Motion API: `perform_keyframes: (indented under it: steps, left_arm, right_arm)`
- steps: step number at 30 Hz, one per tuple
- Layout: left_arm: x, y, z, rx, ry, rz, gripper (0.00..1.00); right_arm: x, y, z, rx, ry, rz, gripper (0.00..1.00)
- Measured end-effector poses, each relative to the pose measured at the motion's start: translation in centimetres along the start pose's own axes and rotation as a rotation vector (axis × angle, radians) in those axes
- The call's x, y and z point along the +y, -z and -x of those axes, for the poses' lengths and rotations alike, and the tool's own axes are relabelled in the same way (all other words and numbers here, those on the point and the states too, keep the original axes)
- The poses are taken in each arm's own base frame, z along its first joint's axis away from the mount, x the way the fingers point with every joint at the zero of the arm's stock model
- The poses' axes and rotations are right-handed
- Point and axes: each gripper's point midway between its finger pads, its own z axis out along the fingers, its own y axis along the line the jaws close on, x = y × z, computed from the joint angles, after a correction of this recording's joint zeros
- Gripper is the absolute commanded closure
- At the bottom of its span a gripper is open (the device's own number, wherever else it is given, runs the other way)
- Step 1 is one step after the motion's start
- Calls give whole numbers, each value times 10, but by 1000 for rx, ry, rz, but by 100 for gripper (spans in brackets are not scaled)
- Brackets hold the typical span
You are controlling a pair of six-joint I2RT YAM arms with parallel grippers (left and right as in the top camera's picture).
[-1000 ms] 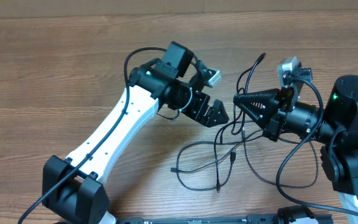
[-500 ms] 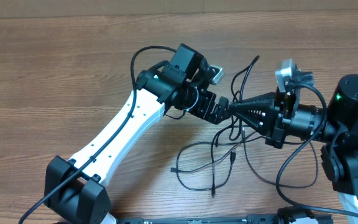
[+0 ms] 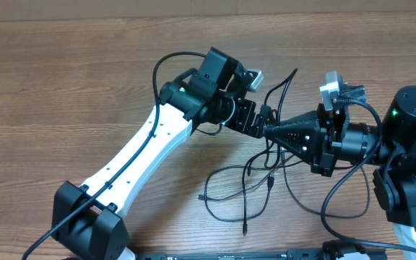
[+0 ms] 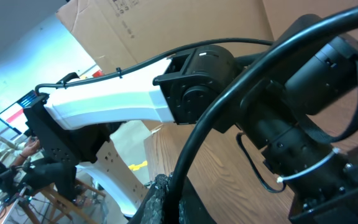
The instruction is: Untangle cables
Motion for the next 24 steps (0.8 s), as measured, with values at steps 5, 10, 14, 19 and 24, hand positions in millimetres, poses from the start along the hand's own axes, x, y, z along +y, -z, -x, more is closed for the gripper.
perform_keyframes:
  steps: [5,10,14,19,24]
  left_arm:
    - [-13,-6,-3,10,-28,-25,0]
    - [-9,-11,-3,-2,-46,40,0]
    - [10,-9,0,-26,-44,154,0]
    - [32,-4,3,-53,-17,283,0]
    - [51,2,-2,-46,11,393,0]
  right_arm:
    - [8,0,2,2,25,45,96]
    - [14,1,1,7,26,76,96]
    - [15,1,1,7,18,82,96]
    - [16,1,6,-2,18,85,96]
    - [20,1,12,-14,24,101,96]
